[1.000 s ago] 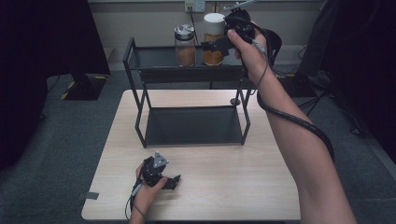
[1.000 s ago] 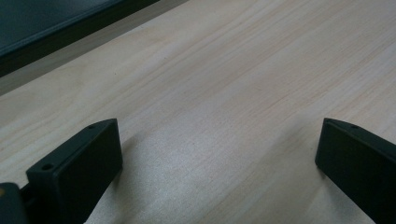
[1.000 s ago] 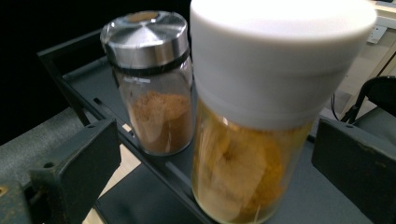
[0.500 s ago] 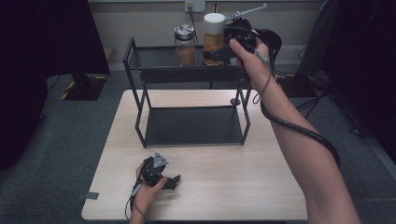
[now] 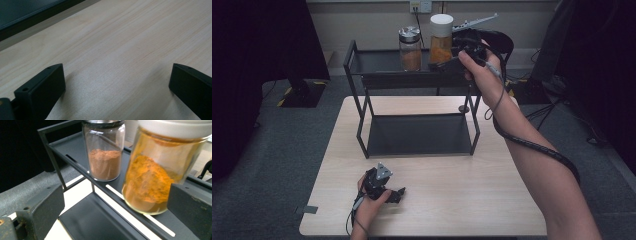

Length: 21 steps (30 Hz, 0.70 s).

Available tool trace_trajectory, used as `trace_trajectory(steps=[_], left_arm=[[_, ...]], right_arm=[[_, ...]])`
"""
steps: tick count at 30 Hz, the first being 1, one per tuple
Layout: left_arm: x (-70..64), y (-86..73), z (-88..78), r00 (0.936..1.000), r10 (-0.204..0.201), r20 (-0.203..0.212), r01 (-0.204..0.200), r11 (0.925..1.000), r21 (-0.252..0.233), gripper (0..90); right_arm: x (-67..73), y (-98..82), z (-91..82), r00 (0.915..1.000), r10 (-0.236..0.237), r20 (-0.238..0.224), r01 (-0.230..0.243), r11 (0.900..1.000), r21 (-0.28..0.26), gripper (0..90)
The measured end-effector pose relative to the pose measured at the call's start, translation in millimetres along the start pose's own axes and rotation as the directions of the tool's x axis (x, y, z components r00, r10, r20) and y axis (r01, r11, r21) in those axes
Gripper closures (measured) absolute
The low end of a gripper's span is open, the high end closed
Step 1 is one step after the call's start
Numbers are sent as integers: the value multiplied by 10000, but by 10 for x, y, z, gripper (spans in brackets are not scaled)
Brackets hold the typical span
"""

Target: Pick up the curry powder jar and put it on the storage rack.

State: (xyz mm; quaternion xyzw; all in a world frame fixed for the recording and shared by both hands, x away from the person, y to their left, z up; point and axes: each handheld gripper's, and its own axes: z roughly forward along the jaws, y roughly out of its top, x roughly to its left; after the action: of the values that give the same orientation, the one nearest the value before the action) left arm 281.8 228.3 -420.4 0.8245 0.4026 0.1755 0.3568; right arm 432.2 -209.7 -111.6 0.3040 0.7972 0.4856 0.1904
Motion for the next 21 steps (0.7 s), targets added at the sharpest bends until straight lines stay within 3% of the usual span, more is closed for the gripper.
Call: trace_trajectory(steps=[21], left_arm=[[0, 0, 0, 10000, -7, -1, 7, 10000, -2, 0]], right_arm=[[88, -283, -6, 9984, -73, -568, 69, 9999, -78, 6]])
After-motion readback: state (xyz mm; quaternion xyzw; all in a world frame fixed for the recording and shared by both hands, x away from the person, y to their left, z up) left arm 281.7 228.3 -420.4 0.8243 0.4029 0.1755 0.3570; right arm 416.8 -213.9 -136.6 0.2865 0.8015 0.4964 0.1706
